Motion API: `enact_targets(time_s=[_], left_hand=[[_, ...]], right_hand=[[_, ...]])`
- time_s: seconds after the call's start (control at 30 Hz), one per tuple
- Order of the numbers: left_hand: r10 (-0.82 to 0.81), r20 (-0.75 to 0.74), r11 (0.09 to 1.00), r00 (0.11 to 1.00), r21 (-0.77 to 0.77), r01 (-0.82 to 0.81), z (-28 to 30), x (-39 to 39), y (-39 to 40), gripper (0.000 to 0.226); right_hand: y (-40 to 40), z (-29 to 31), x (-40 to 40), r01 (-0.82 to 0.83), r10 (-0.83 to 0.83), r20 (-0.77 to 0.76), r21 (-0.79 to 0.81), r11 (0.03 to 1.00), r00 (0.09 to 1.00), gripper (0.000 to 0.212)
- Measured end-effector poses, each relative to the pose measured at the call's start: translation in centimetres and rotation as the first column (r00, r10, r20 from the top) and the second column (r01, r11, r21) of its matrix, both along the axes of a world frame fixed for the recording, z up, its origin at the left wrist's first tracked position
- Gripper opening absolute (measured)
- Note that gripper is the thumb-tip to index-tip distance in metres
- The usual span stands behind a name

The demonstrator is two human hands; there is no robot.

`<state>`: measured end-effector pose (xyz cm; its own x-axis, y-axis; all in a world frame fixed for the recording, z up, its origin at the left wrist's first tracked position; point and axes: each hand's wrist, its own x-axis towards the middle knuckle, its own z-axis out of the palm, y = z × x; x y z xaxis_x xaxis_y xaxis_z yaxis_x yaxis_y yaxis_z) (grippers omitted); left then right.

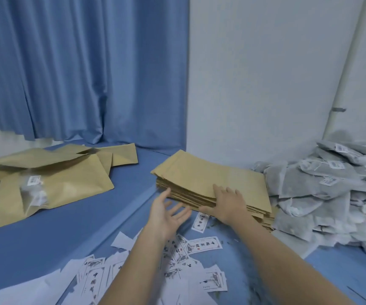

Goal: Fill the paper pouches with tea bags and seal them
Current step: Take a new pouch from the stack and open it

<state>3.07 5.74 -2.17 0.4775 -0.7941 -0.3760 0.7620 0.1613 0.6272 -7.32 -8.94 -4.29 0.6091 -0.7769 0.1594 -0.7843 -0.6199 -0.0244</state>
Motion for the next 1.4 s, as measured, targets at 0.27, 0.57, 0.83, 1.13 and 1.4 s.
enact_targets(time_s=[0.27, 0.57, 0.83, 1.13, 1.4], left_hand=[[-0.143, 0.175, 0.988, 0.974, -0.031, 0.15, 0.9, -4.9, -0.9, 0.022], [0.222, 0.789, 0.948, 0.572, -0.038, -0.316, 4.4, -8.6, 1.8, 0.02], [-0.134, 0.824, 0.885, -0.551, -0.151, -0.441, 3.9, -10.9, 5.6, 0.09], [-0.437, 0.898, 0.893, -0.059, 0.441, 0.095, 3.8, -13.5, 7.4, 0.135], [0.093, 0.873, 0.992, 0.479, -0.04, -0.121, 7.8, -18.2, 4.4, 0.067]], right_hand=[[6.3, -1.5, -3.1, -0.179, 0.537, 0.186, -0.811, 0.556, 0.823, 0.018], [12.5, 5.0, -7.4, -0.449, 0.443, 0.708, -0.197, 0.871, 0.549, 0.03], [13.5, 14.0, -14.1, -0.659, -0.359, 0.933, 0.261, 0.706, -0.014, 0.022], [12.3, 10.5, -16.2, -0.516, -0.589, 0.808, 0.494, 0.7, -0.026, 0.016], [13.9, 8.9, -15.8, -0.435, -0.361, 0.919, 0.394, 0.81, 0.162, 0.011]])
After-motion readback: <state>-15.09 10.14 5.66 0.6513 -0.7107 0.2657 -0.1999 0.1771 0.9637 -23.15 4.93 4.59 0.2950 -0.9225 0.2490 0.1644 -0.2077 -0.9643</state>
